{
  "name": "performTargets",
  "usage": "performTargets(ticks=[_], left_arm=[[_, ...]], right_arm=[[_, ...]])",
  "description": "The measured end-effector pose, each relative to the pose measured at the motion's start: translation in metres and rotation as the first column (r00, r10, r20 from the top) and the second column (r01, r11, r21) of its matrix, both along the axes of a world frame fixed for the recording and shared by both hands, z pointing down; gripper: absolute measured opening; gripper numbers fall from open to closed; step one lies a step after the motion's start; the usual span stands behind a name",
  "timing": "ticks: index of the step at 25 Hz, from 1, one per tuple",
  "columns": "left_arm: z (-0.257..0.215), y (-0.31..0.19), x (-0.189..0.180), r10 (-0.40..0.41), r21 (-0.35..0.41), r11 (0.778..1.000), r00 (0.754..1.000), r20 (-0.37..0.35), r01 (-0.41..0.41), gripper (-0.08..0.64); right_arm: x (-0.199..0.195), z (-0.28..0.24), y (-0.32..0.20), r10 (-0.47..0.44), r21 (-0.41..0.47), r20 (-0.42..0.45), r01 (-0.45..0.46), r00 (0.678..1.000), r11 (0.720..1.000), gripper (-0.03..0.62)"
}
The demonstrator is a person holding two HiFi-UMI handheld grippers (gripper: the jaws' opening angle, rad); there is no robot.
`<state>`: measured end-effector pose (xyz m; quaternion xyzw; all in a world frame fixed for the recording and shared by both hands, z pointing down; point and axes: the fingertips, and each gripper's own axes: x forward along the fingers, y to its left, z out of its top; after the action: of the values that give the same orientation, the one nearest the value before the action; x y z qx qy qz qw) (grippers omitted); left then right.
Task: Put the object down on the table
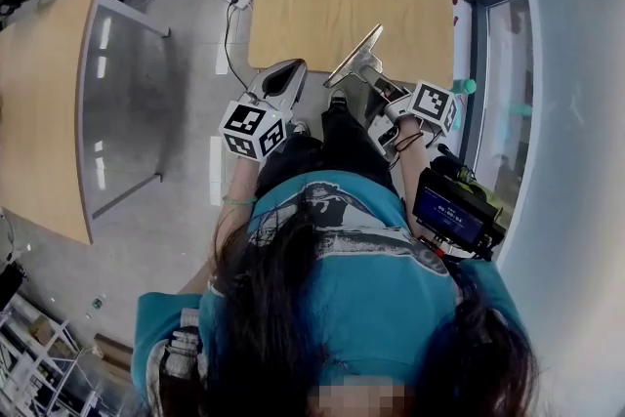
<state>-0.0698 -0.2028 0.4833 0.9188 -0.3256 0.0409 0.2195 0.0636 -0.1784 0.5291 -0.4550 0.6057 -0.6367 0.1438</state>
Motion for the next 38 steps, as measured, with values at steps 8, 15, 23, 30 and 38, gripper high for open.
performTargets(ticks=[8, 15, 23, 30, 38], left_arm=[[-0.003, -0.053, -0.010, -0.107, 0.010, 0.994, 0.994, 0.008, 0.107, 0.004], [-0.004, -0.089, 0.003, -0.164, 0.030, 0.986, 0.986, 0.009, 0.163, 0.005], [0.002, -0.146, 0.031, -0.213, 0.009, 0.977, 0.976, 0.055, 0.212, 0.004], [0.012, -0.163, 0.036, -0.255, -0.012, 0.966, 0.963, 0.082, 0.257, 0.004], [0.026, -0.159, 0.015, -0.323, -0.054, 0.943, 0.940, 0.109, 0.330, 0.004]], right_arm=[[0.017, 0.006, -0.083, -0.054, 0.001, -0.004, 0.054, 0.999, 0.999, 0.103], [0.030, 0.015, -0.163, -0.111, 0.016, 0.011, 0.111, 0.994, 0.994, 0.103], [0.057, 0.043, -0.260, -0.203, -0.041, 0.002, 0.203, 0.979, 0.978, 0.103], [0.066, 0.098, -0.317, -0.229, -0.150, -0.006, 0.225, 0.973, 0.963, 0.103], [0.062, 0.150, -0.346, -0.192, -0.260, 0.037, 0.195, 0.981, 0.946, 0.103]])
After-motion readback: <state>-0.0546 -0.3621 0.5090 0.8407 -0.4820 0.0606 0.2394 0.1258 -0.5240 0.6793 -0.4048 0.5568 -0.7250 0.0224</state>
